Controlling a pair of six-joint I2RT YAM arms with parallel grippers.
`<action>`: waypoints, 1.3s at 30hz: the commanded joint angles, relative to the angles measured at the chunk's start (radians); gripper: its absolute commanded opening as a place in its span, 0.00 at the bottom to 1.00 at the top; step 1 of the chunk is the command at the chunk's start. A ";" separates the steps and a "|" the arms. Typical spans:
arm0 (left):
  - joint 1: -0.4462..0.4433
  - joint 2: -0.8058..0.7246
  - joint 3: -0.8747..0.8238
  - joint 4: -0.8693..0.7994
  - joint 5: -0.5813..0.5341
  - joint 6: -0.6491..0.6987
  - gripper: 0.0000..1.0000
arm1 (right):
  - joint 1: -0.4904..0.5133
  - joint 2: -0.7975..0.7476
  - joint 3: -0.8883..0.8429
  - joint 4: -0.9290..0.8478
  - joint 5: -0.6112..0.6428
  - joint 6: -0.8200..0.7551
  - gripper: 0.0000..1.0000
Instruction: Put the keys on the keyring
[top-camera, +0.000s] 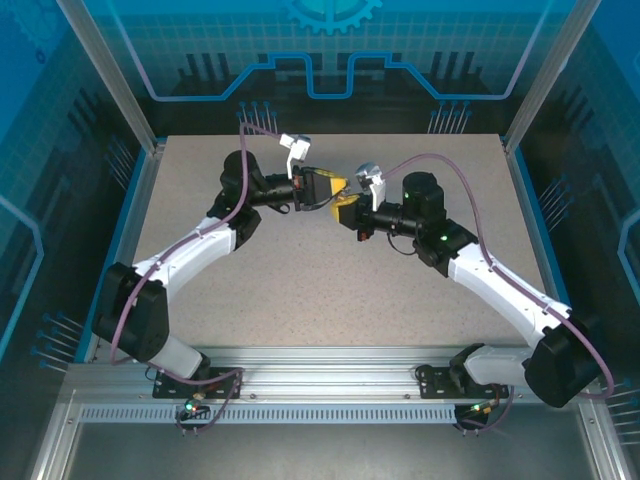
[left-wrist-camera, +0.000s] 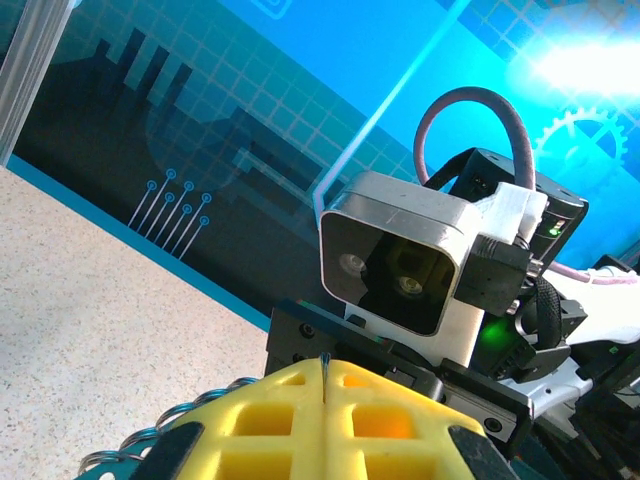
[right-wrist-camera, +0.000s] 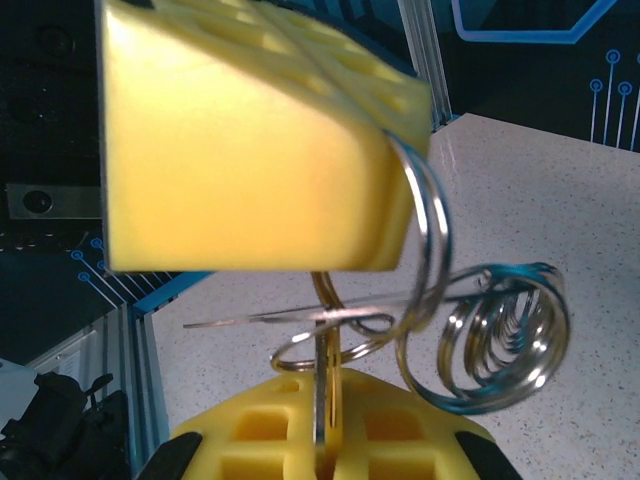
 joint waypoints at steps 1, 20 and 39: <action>-0.008 -0.043 -0.019 0.077 -0.038 -0.028 0.00 | 0.008 -0.032 -0.023 0.035 0.007 0.014 0.00; -0.070 -0.053 -0.181 0.350 -0.290 -0.144 0.00 | 0.028 -0.019 -0.020 0.096 0.018 0.084 0.00; -0.082 -0.023 -0.205 0.429 -0.316 -0.175 0.00 | 0.049 0.001 0.018 0.016 0.029 0.033 0.00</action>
